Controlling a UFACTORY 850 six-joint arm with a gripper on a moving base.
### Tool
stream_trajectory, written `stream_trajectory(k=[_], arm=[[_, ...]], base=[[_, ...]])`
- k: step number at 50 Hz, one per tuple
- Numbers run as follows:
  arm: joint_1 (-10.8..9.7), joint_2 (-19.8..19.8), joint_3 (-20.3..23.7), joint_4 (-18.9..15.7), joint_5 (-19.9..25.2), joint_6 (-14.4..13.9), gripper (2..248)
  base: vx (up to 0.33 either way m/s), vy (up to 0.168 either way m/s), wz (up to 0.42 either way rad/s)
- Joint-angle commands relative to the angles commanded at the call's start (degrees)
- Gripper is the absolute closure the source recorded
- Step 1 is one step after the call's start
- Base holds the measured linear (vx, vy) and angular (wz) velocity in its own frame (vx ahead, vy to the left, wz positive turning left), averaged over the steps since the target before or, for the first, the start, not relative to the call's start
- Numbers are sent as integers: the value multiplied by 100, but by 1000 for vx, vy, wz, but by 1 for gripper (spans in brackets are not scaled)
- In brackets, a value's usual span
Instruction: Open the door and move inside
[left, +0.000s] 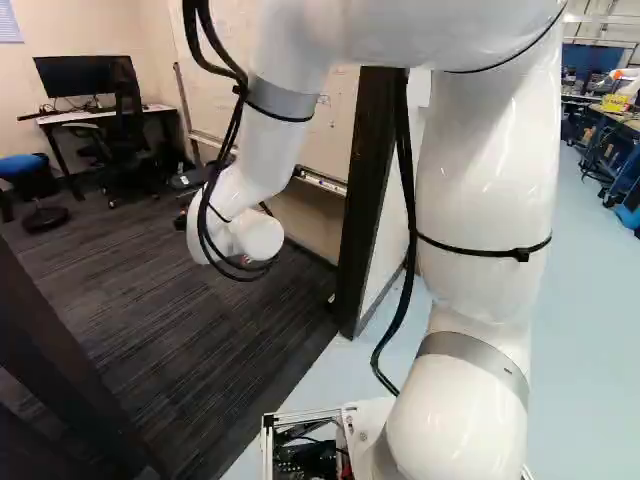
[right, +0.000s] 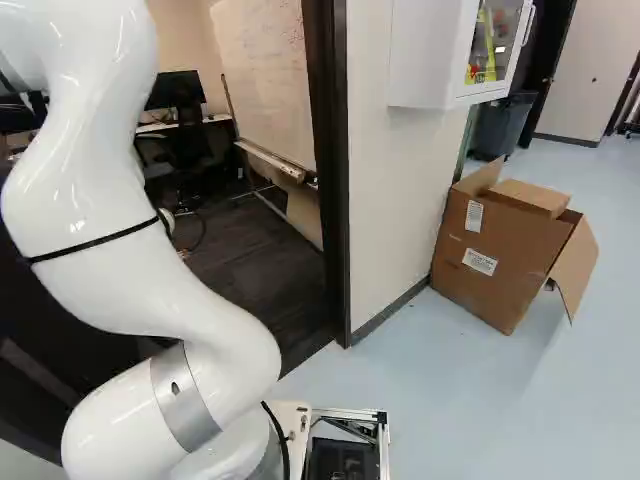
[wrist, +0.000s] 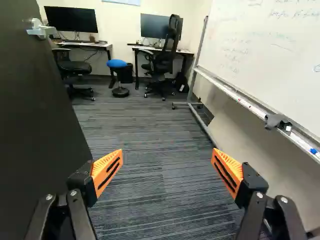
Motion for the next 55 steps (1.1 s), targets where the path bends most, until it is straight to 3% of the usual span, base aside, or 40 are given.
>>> stream_trajectory(k=[24,55], arm=[[-938,673,690,-305,-89,213,3],[-2543,1826,1870,-826,-241,578,3]], base=[[0,0,0],[0,0,0]])
